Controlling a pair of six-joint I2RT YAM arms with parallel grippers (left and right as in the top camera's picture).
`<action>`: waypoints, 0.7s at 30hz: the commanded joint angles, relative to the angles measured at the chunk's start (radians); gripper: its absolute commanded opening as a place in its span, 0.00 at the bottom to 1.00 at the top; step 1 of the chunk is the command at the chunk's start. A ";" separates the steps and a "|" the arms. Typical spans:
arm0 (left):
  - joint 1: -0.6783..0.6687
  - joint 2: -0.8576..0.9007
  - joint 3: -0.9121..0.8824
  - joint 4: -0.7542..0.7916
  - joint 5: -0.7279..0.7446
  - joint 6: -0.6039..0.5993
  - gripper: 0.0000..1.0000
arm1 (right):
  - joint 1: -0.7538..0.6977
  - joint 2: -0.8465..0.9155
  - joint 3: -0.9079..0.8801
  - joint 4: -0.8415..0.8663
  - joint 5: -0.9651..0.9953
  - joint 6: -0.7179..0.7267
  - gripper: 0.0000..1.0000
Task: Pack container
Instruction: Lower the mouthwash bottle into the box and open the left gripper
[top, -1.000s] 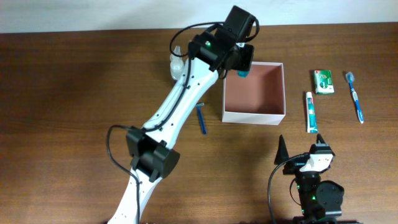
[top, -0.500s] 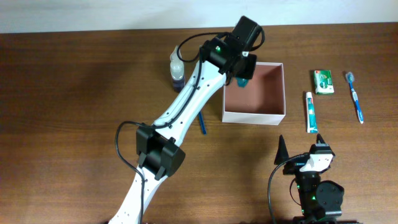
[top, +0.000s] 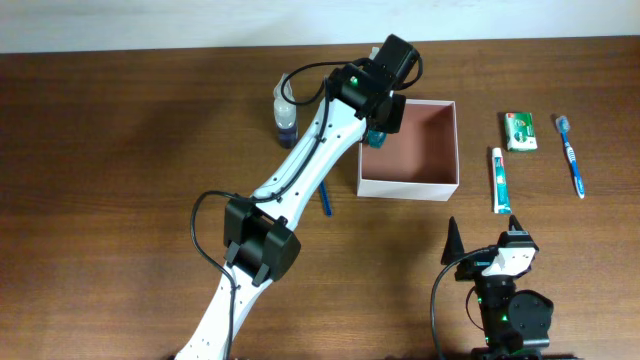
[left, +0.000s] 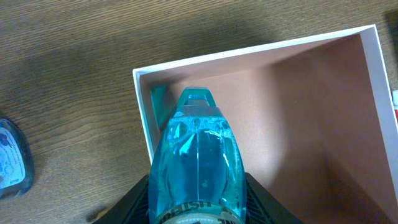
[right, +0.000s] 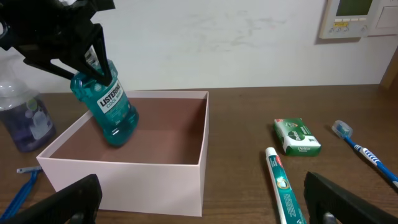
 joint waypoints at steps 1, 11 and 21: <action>0.002 -0.001 0.023 0.015 -0.021 -0.013 0.19 | 0.007 -0.008 -0.005 -0.007 -0.005 0.001 0.99; 0.008 0.024 0.023 0.020 -0.040 -0.013 0.19 | 0.007 -0.008 -0.005 -0.007 -0.005 0.001 0.99; 0.008 0.046 0.023 0.002 -0.040 -0.013 0.19 | 0.007 -0.008 -0.005 -0.007 -0.005 0.001 0.99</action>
